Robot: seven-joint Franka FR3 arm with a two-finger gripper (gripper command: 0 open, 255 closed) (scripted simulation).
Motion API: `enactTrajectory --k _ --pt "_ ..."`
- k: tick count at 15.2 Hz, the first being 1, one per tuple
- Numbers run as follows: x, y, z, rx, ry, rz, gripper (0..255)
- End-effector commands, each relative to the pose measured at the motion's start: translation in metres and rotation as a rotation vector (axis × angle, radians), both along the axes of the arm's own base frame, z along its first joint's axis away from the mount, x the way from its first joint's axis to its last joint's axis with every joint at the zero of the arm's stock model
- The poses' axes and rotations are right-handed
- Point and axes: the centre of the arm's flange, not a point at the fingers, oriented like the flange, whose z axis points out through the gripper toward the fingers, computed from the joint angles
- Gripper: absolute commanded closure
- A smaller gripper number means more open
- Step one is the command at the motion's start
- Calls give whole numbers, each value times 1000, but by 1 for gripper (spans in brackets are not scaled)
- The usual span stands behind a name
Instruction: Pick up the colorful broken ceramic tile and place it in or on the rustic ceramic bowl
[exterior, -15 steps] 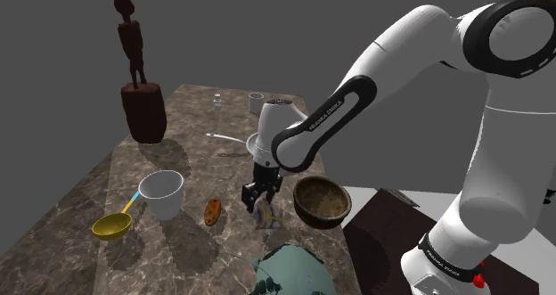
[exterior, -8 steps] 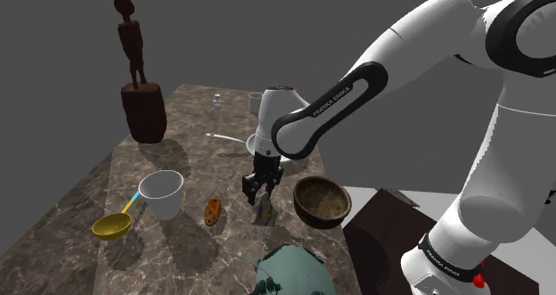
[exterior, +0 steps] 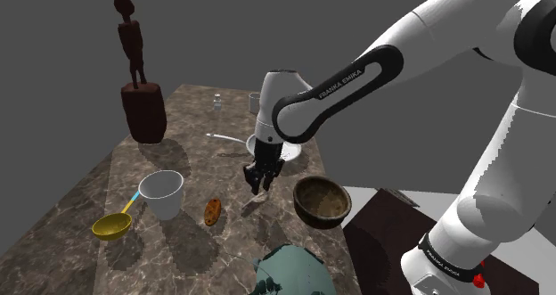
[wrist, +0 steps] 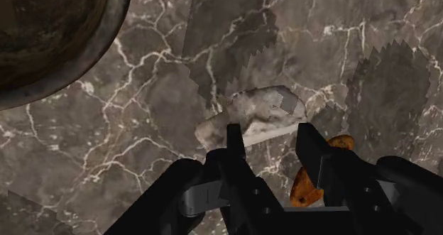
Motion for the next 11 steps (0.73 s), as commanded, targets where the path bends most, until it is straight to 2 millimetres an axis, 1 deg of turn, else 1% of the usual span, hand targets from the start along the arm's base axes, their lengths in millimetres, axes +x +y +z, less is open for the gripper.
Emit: enactTrajectory --k 1,5,6,7,11 --pt "0 -1 11 0 1 0 255" --pt "0 -1 33 0 1 0 255" --pt "0 -2 27 0 0 0 255" --pt "0 -2 27 0 0 0 0" --pt "-35 25 -9 -69 -11 -7 0"
